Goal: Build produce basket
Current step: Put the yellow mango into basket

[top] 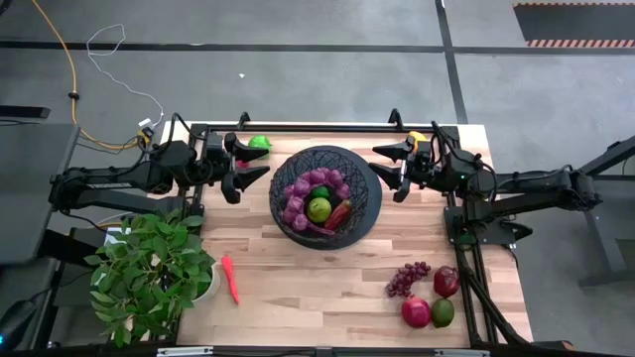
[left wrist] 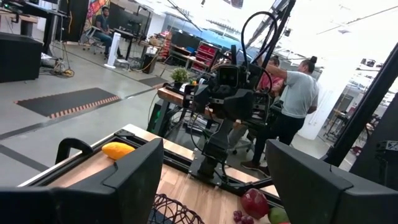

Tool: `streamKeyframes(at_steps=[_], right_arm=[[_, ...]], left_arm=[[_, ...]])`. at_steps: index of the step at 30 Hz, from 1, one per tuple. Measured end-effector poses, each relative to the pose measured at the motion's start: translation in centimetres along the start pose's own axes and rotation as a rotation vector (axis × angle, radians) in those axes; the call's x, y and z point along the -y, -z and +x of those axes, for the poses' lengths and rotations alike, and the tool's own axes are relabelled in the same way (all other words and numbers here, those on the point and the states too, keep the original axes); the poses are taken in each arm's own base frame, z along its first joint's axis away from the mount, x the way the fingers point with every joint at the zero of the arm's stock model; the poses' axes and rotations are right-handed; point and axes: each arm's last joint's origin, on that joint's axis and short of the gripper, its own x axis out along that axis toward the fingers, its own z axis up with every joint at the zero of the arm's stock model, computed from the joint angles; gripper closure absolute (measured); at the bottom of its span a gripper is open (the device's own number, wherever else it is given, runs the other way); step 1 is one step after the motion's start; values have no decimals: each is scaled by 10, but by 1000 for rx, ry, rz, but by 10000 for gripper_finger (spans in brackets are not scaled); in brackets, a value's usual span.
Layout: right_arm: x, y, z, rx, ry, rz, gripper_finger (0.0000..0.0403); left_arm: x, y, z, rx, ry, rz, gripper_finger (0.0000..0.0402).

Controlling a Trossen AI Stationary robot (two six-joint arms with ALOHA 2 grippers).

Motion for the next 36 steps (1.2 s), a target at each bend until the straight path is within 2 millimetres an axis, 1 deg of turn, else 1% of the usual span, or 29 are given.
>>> streamKeyframes(at_steps=[2, 4, 6, 9, 12, 14, 17, 21, 24, 27, 30, 32, 36], right_arm=[[1, 0, 0, 3, 25, 47, 155], [4, 1, 0, -1, 124, 86, 155], [9, 0, 0, -46, 297, 116, 155], [22, -4, -3, -163, 592, 131, 155], [40, -10, -10, -324, 824, 155, 155], [53, -13, -16, -447, 946, 156, 155], [74, -9, -22, -630, 1115, 142, 155], [107, 4, -27, -817, 1300, 167, 155], [133, 11, -23, -908, 1355, 154, 155], [158, 19, -17, -977, 1326, 189, 155], [180, 27, -12, -1031, 1285, 183, 155], [190, 32, -11, -1061, 1289, 172, 155], [202, 41, -13, -1150, 1301, 155, 155]], left_arm=[[0, 0, 0, 0, 0, 0, 131], [0, 0, 0, 0, 0, 0, 131], [0, 0, 0, 2, -3, 0, 131], [0, 0, 0, 5, -14, 0, 131], [0, 0, 0, 5, -15, 0, 131], [0, 0, 0, 5, -15, 0, 131], [0, 0, 0, 5, -16, 0, 131], [-1, 0, 0, 7, -18, 0, 131], [-1, 0, 0, 6, -18, 0, 131], [-1, 0, 0, 7, -18, -1, 131], [-1, 0, 0, 6, -18, -1, 131], [-1, 0, 0, 6, -18, 0, 131], [-1, 0, 0, 7, -19, -1, 131]])
